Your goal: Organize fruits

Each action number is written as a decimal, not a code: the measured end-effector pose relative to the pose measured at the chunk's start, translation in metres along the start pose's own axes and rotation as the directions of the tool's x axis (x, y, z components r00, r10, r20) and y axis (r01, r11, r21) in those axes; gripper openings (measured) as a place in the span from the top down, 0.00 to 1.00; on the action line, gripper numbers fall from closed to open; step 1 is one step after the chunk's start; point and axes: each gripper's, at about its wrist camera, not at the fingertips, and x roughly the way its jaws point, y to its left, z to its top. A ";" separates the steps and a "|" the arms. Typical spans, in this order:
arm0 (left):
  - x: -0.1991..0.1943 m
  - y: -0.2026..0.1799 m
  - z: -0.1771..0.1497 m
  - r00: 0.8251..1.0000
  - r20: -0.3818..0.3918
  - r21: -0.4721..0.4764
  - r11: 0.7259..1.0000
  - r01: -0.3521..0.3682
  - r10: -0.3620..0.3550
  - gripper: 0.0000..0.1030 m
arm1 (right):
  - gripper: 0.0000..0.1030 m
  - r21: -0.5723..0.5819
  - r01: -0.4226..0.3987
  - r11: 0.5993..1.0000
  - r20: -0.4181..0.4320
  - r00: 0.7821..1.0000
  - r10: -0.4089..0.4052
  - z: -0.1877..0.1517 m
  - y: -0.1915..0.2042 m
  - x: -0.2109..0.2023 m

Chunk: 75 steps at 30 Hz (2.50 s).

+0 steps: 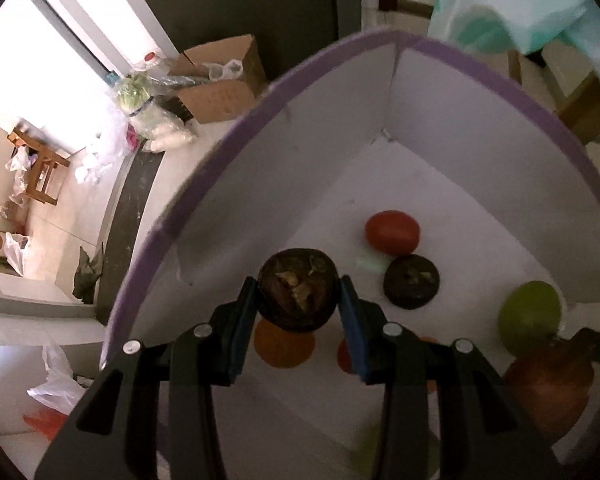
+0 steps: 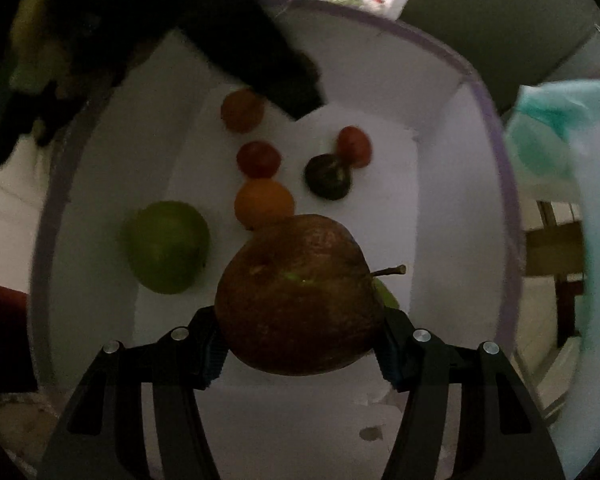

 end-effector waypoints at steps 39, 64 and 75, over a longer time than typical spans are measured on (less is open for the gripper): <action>-0.215 0.032 -0.063 0.776 0.630 -0.194 0.968 0.162 -0.003 0.01 | 0.14 0.354 -0.167 0.920 0.417 0.909 0.004 -0.053 -0.072 -0.163; -0.076 -0.039 -0.082 0.973 0.229 -0.226 0.971 0.075 -0.022 0.01 | 0.14 0.491 -0.014 0.871 0.035 0.999 -0.003 -0.059 -0.063 -0.025; -0.074 -0.039 -0.083 0.974 0.226 -0.223 0.971 0.083 -0.031 0.01 | 0.14 0.470 -0.019 0.882 0.036 0.999 0.002 -0.059 -0.056 -0.027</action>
